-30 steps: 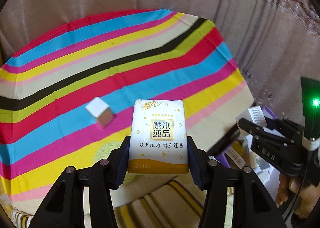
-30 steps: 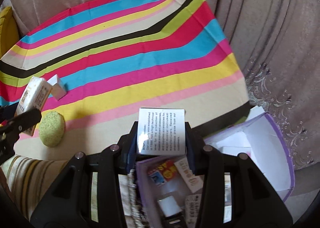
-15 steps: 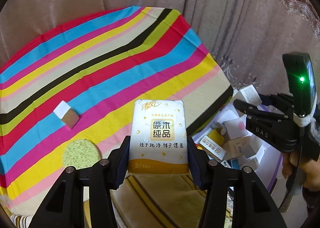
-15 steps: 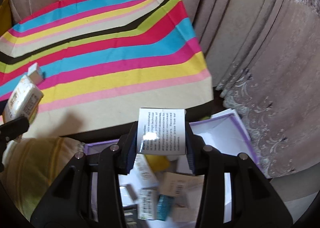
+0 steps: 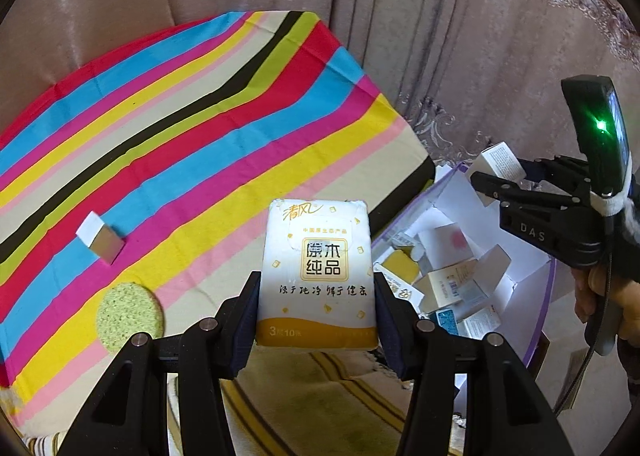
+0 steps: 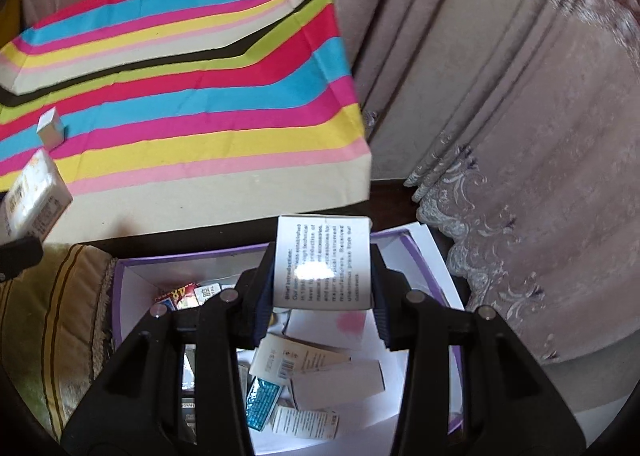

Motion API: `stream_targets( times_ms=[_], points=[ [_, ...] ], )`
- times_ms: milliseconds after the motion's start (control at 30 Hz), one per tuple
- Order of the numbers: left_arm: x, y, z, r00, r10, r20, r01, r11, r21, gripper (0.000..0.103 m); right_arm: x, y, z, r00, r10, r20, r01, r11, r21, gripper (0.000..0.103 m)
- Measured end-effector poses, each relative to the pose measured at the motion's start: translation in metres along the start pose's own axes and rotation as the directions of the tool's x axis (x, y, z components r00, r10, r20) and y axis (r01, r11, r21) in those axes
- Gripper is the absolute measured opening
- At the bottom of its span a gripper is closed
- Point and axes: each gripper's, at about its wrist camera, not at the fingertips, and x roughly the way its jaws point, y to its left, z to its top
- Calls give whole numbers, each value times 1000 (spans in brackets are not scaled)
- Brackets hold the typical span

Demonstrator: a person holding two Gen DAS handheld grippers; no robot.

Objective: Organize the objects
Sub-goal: 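Carry the tissue pack and printed box over the storage box, then lower both items into the storage box and open both grippers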

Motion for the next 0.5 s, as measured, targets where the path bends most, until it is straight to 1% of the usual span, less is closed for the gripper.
stream_targets(
  times_ms=[167, 300, 433, 500],
  points=[
    [3, -15, 0, 1000, -14, -12, 14, 1000, 25, 53, -5, -14, -13, 1000, 3, 4, -3, 999, 44, 46],
    [5, -27, 0, 1000, -27, -16, 27, 999, 42, 53, -11, -28, -32, 1000, -3, 15, 2, 995, 96, 46],
    [9, -38, -1, 998, -52, -28, 54, 997, 57, 53, -15, -42, -52, 1000, -18, 1, 18, 987, 159, 46],
    [13, -45, -4, 996, -79, -46, 83, 994, 72, 53, -16, -49, -64, 1000, -25, -10, 27, 980, 198, 46]
  ],
)
